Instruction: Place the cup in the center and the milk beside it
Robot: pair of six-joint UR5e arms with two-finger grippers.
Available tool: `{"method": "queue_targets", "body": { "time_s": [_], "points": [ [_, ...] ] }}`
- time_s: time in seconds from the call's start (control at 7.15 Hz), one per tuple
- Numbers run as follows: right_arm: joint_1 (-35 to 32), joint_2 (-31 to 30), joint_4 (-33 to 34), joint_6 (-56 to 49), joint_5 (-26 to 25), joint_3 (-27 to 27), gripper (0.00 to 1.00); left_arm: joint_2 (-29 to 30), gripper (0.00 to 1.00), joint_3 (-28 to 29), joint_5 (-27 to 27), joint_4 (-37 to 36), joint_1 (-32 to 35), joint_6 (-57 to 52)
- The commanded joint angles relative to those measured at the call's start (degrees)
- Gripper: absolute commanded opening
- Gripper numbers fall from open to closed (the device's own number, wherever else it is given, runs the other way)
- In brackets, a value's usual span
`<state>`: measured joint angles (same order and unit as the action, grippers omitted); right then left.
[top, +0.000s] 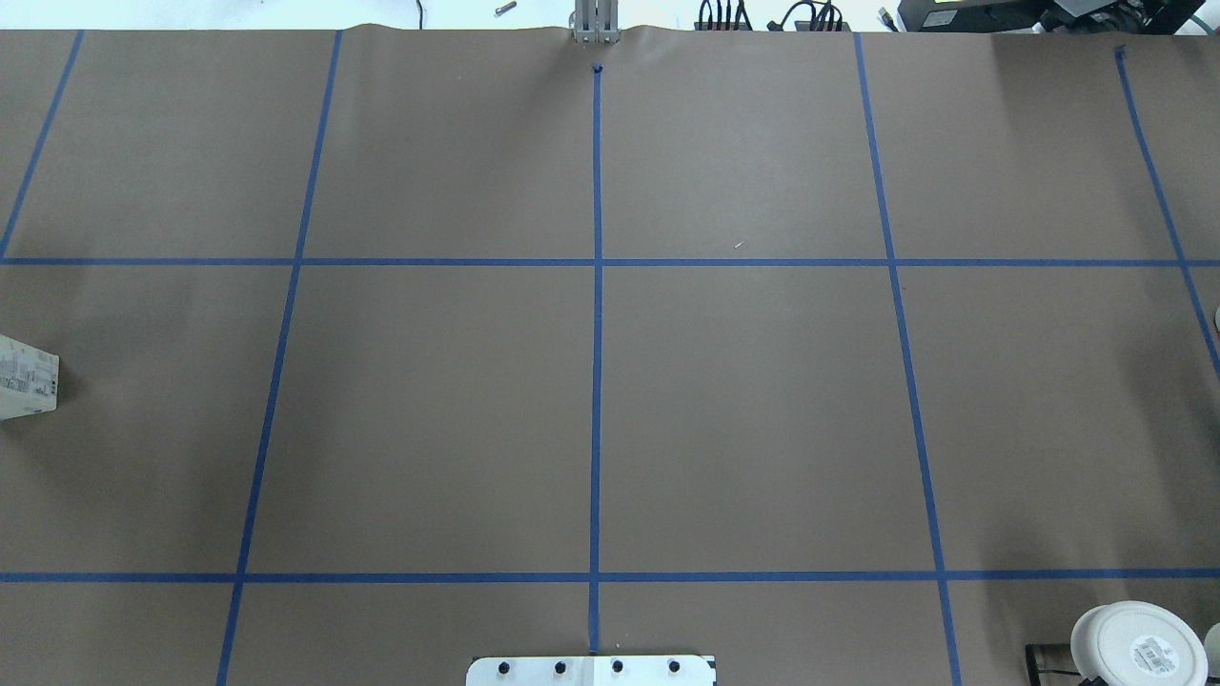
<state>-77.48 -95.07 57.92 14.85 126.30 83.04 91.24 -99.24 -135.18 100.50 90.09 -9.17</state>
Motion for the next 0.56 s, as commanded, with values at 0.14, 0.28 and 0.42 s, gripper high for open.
{"method": "queue_targets", "body": {
  "time_s": [0.14, 0.28, 0.42],
  "points": [
    [-0.39, 0.66, 0.00, 0.01, 0.87, 5.00, 0.00, -0.18, 0.98, 0.36, 0.00, 0.23, 0.00, 0.03],
    [-0.39, 1.98, 0.09, 0.09, 0.88, 8.59, 0.00, -0.19, 0.98, 0.45, 0.00, 0.23, 0.00, -0.06],
    [0.30, 3.82, 0.17, 0.79, 0.79, 11.67, 0.00, -0.27, 0.98, 0.45, 0.00, 0.23, 0.00, -0.06]
  ]
}}
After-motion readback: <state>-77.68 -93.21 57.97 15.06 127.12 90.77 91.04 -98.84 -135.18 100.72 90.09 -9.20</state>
